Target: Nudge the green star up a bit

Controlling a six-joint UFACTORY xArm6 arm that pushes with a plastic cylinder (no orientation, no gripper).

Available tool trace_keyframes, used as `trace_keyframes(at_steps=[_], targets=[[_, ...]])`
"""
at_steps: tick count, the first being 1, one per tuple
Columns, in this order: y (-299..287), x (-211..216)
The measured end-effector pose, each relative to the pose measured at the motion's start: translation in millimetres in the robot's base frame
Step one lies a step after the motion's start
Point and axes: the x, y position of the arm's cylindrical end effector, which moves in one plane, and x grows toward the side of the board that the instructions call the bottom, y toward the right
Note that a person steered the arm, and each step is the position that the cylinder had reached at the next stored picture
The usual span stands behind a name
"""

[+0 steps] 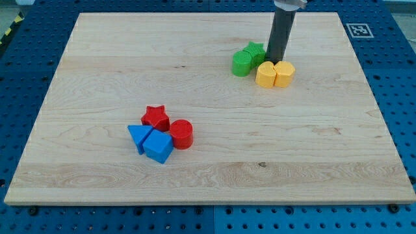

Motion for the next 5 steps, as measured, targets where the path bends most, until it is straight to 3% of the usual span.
trace_keyframes(at_steps=[4,5], targets=[[-8,38],[-8,21]])
